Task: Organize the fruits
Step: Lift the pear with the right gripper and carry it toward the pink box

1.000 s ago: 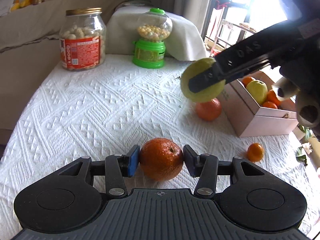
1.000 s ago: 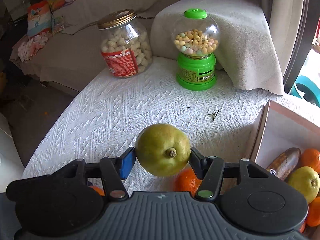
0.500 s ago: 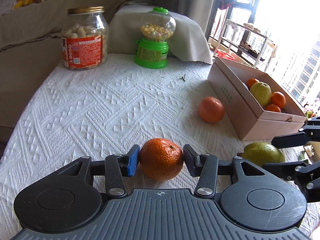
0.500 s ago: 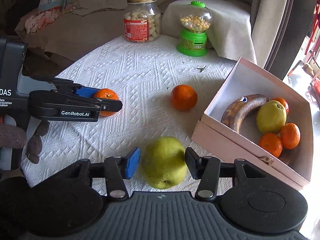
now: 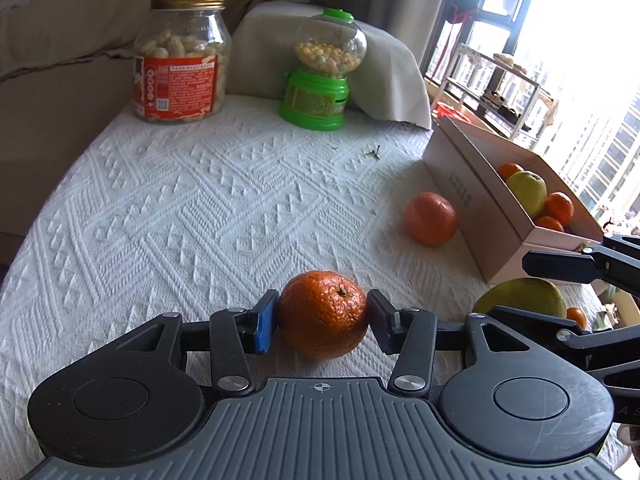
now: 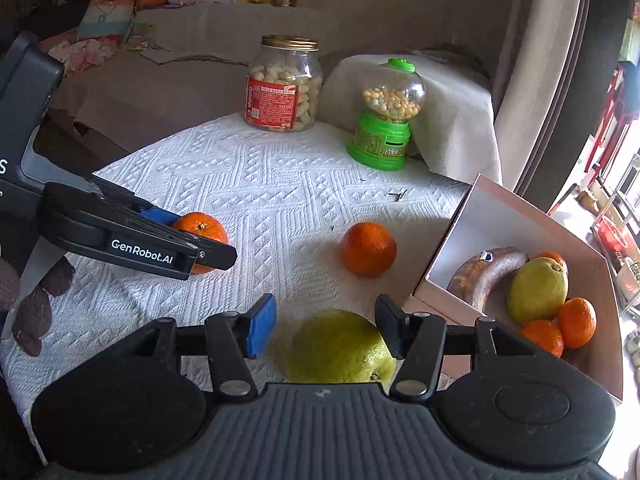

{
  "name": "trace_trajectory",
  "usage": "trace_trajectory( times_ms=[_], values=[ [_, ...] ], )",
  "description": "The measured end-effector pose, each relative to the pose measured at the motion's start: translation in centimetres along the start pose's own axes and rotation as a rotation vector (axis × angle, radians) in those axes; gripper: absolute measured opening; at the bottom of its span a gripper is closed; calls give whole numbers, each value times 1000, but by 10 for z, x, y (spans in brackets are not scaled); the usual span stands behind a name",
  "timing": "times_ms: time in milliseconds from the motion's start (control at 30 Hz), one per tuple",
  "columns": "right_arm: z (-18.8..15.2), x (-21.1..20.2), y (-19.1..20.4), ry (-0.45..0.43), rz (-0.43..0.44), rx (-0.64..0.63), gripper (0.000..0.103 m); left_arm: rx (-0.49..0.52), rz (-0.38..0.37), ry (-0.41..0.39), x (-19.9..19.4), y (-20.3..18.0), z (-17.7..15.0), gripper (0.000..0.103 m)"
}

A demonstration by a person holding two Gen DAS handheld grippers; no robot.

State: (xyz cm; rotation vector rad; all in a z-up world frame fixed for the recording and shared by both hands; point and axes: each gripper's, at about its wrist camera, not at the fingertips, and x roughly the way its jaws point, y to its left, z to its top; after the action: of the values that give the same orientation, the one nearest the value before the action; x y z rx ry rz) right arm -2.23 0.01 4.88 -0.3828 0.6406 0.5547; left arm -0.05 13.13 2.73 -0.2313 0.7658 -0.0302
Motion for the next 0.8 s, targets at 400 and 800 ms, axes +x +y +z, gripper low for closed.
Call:
trace_trajectory(
  times_ms=[400,800],
  values=[
    [-35,-45,-41,-46,6,238,80,6,15,-8,1,-3,0,53],
    [-25,7,14,13,-197,-105,71,32,7,3,-5,-11,-5,53]
  ],
)
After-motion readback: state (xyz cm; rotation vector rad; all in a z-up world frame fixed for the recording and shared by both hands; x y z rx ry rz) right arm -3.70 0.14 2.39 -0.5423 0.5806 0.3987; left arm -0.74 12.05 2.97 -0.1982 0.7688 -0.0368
